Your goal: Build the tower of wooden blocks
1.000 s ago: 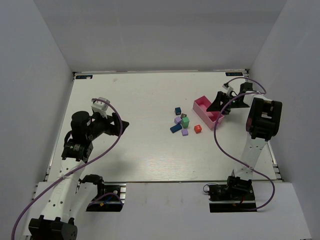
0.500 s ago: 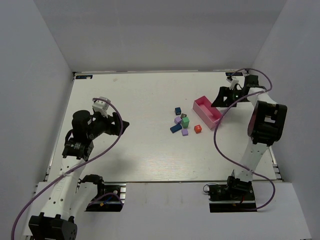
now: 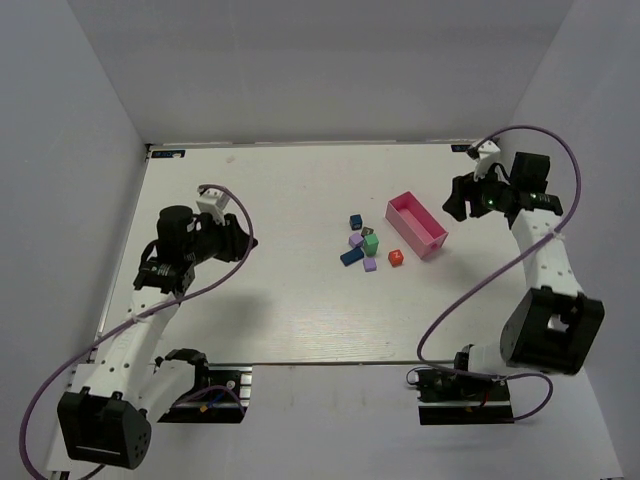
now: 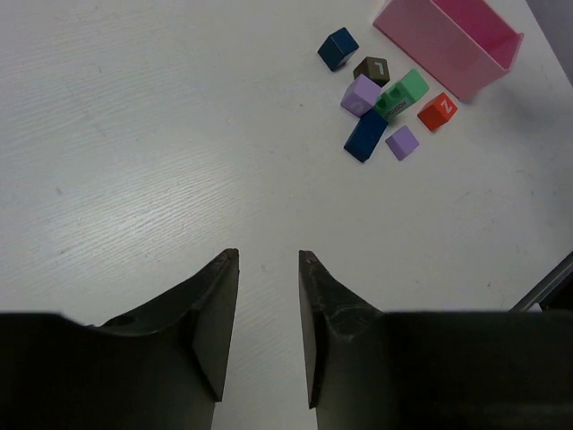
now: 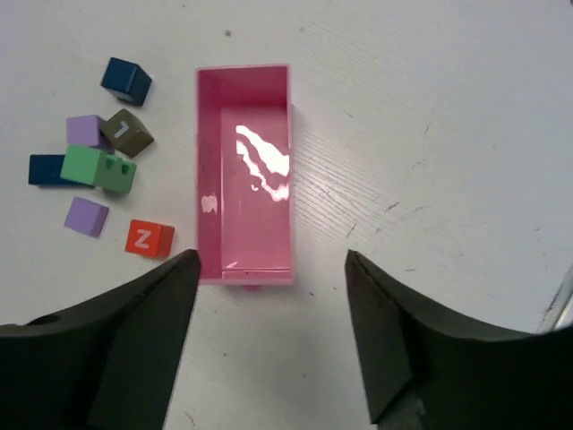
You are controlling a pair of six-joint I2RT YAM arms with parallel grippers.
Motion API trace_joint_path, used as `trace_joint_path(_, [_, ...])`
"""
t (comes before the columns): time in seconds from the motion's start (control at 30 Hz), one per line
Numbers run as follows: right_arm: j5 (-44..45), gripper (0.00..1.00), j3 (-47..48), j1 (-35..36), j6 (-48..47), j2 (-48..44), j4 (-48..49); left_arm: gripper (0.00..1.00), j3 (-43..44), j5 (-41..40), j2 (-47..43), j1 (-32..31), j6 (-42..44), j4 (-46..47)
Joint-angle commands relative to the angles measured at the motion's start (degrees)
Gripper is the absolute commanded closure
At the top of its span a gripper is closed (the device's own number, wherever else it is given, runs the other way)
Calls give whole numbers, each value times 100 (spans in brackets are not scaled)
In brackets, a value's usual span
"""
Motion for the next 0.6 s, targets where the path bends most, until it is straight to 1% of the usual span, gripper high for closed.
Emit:
trace_joint_path(0.0, [-99, 31, -413, 140, -486, -770, 248, 59, 427, 194, 220, -222, -187, 117])
trace_joint_path(0.03, [-134, 40, -710, 202, -522, -1041, 213, 60, 541, 194, 318, -292, -257, 118])
trace_joint_path(0.1, [-371, 48, -1001, 324, -566, -1464, 126, 65, 778, 142, 668, -547, -310, 118])
trace_joint_path(0.13, [-424, 54, -1055, 395, -549, -1561, 99, 66, 840, 45, 792, -644, -363, 118])
trace_joint_path(0.2, [-599, 71, -1213, 457, -470, -1834, 55, 66, 946, -200, 1038, -1012, -364, 170])
trace_joint_path(0.23, [-679, 81, -1249, 535, -417, -1905, 29, 66, 1016, -297, 1274, -1144, -416, 171])
trace_joint_path(0.27, [-688, 91, -1284, 571, -382, -2079, 46, 66, 1077, -394, 1398, -1424, -416, 232])
trace_joint_path(0.3, [-810, 94, -1397, 606, -294, -2142, 63, 66, 1078, -604, 1521, -1575, -416, 232])
trace_joint_path(0.33, [-829, 94, -1433, 641, -259, -2186, 116, 61, 1139, -684, 1653, -1724, -416, 302])
trace_joint_path(0.37, [-829, 93, -1520, 668, -163, -2317, 186, 58, 1235, -850, 1933, -2022, -416, 303])
trace_joint_path(0.4, [-907, 88, -1600, 677, -136, -2327, 213, 54, 1297, -930, 2084, -2172, -355, 303])
trace_joint_path(0.43, [-951, 80, -1644, 694, -40, -2362, 317, 46, 1454, -1027, 2250, -2331, -285, 303])
trace_joint_path(0.47, [-969, 69, -1697, 694, 22, -2406, 345, 43, 1543, -1254, 2565, -2637, -232, 303])
trace_joint_path(0.5, [-1091, 65, -1749, 694, 40, -2397, 345, 38, 1631, -1369, 2725, -2779, -180, 303])
trace_joint_path(0.53, [-1101, 59, -1741, 694, 58, -2371, 345, 35, 1832, -1475, 2883, -2894, -57, 303])
trace_joint_path(0.57, [-1127, 55, -1750, 686, 41, -2345, 310, 33, 1947, -1746, 3041, -3008, 22, 224])
